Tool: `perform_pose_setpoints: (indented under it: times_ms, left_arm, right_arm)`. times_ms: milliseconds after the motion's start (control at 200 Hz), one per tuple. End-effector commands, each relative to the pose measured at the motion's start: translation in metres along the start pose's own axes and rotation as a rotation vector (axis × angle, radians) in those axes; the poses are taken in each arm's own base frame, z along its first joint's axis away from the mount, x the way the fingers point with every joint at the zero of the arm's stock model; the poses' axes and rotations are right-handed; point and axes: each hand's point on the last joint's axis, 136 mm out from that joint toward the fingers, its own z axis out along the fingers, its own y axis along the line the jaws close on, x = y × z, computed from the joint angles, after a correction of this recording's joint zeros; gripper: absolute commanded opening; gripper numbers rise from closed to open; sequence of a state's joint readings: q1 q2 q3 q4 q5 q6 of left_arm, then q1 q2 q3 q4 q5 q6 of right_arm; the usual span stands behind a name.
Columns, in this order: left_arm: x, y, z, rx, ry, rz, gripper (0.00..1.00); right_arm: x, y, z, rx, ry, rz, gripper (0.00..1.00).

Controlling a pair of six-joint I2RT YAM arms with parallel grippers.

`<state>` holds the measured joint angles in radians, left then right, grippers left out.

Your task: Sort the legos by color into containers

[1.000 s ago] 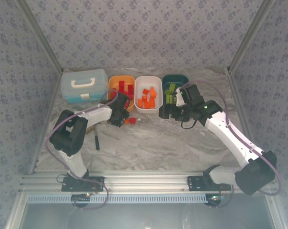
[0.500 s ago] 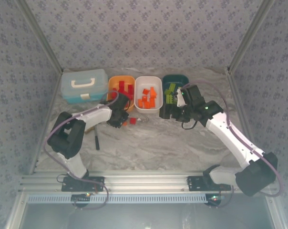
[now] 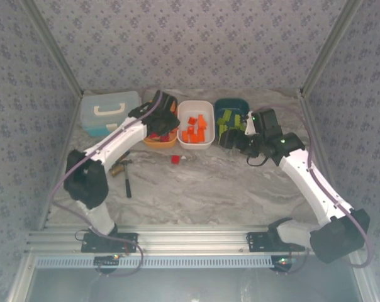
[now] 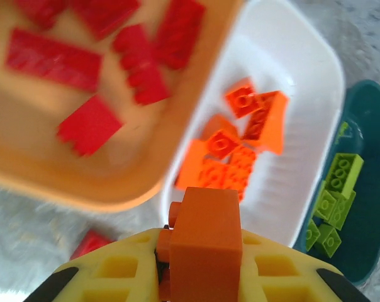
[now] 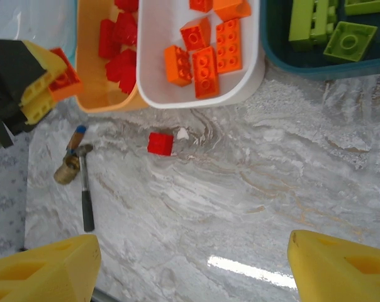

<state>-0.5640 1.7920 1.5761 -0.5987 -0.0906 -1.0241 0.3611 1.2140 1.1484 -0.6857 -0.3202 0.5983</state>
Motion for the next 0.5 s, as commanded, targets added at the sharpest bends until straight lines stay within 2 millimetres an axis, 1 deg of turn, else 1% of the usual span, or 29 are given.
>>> perform_pose_setpoints:
  times_ms: [0,45,60,80,115,135,145,185,265,310,380,495]
  left_arm:
    - [0.001,-0.015,0.032,-0.021,0.027,0.209,0.25]
    - [-0.003,-0.026,0.045,-0.013,0.032,0.252,0.22]
    - [-0.004,-0.03,0.048,-0.009,0.032,0.268,0.22]
    - [-0.006,-0.036,0.052,-0.005,0.03,0.287,0.22]
    - [-0.01,-0.042,0.061,-0.009,0.025,0.304,0.21]
    - [-0.008,-0.041,0.069,-0.015,0.034,0.314,0.21]
    - [-0.012,-0.048,0.068,0.0,0.026,0.318,0.21]
    - [-0.017,-0.057,0.077,0.014,0.019,0.338,0.21]
    - [-0.022,-0.063,0.092,-0.012,0.024,0.383,0.21]
    - [-0.026,-0.061,0.098,-0.056,0.016,0.397,0.21]
    - [-0.03,-0.052,0.107,-0.127,0.018,0.417,0.19]
    - [-0.03,-0.039,0.116,-0.203,0.02,0.444,0.19]
  right_arm:
    - [-0.02,-0.006,0.003,0.036,-0.049,0.076,0.81]
    - [-0.021,-0.011,0.006,0.05,-0.044,0.096,0.82]
    - [-0.03,-0.004,0.001,0.035,-0.066,0.091,0.82]
    - [-0.033,-0.003,0.0,0.033,-0.07,0.095,0.82]
    - [-0.036,-0.001,0.001,0.03,-0.07,0.097,0.82]
    - [-0.036,-0.001,0.001,0.03,-0.068,0.098,0.82]
    - [-0.037,-0.001,0.001,0.031,-0.068,0.099,0.82]
    - [-0.038,0.0,0.0,0.031,-0.066,0.1,0.82]
    - [-0.038,0.003,-0.002,0.028,-0.059,0.096,0.82]
    - [-0.035,0.002,-0.003,0.031,-0.05,0.096,0.82]
    - [-0.032,0.0,-0.004,0.035,-0.039,0.093,0.82]
    - [-0.029,-0.001,-0.006,0.037,-0.036,0.086,0.82]
